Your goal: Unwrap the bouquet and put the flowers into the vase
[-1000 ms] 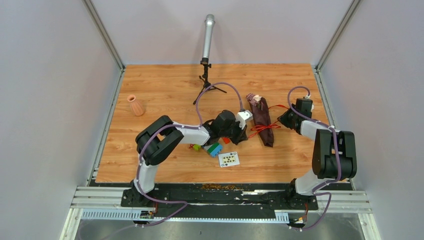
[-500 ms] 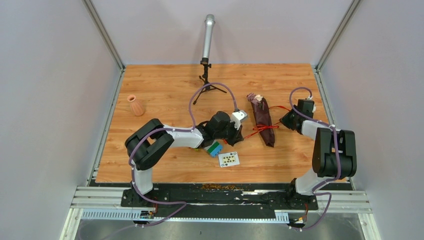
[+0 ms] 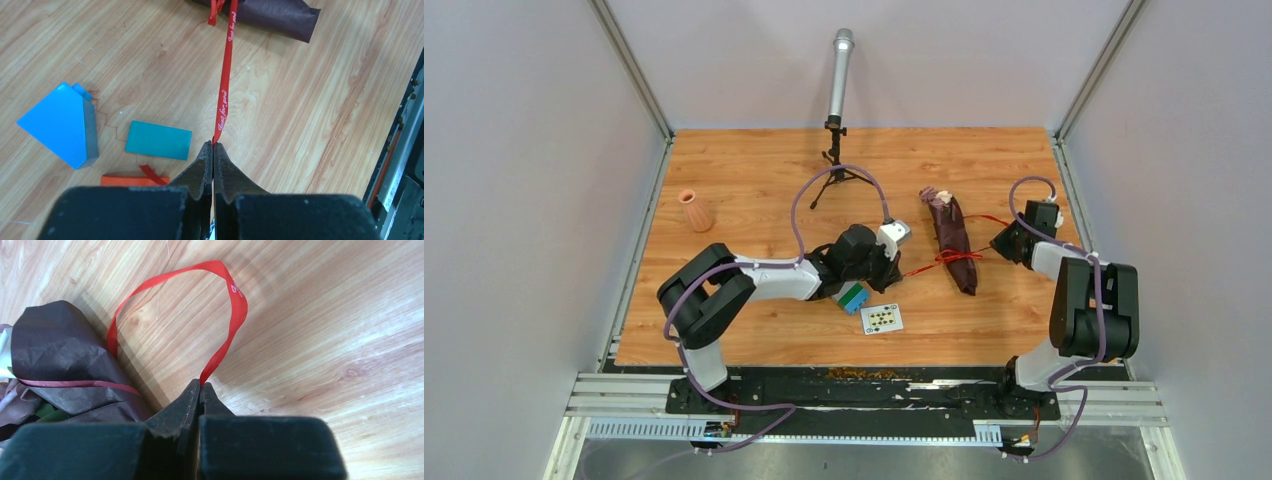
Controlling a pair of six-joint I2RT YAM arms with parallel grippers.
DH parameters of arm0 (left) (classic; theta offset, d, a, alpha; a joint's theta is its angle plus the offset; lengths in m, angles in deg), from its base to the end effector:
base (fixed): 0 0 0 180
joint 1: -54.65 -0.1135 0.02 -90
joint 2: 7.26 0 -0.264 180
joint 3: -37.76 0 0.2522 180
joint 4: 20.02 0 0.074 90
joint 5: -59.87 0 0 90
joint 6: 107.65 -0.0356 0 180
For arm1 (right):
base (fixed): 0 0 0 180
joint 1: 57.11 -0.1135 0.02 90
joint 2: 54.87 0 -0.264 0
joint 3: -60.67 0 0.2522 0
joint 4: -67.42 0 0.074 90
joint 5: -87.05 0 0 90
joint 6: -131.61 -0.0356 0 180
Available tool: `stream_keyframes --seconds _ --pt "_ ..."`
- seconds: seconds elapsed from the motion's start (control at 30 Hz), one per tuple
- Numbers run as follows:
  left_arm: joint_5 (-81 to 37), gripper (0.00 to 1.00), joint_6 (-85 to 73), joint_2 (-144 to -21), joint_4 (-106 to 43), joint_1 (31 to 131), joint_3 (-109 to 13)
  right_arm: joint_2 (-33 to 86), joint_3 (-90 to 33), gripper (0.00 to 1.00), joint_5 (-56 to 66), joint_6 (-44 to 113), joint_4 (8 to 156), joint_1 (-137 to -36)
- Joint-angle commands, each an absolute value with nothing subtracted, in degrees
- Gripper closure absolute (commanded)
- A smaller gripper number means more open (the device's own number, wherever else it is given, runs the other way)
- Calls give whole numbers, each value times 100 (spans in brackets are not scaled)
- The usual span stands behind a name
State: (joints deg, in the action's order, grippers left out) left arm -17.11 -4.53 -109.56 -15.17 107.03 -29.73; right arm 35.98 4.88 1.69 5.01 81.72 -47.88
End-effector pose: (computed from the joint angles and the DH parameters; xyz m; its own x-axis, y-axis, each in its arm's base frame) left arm 0.2241 -0.3039 0.1732 -0.4991 0.2853 -0.8182 0.7984 0.5184 -0.3062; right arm 0.2982 -0.0455 0.1495 -0.5370 0.6893 -0.4863 0.5332 0.7240 0.4376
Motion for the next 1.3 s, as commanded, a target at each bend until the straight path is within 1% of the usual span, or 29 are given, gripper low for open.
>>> stream_keyframes --seconds 0.0,0.87,1.27 --pt "-1874 100 -561 -10628 -1593 10657 -2852 3291 523 100 -50 648 8095 -4672" --pt "-1842 100 -420 -10422 -1513 10410 -2542 2344 656 100 -1128 1151 8879 -4208" --pt "-1874 100 -481 -10165 -1667 10265 -2398 2365 709 100 -1139 1166 8918 -4137"
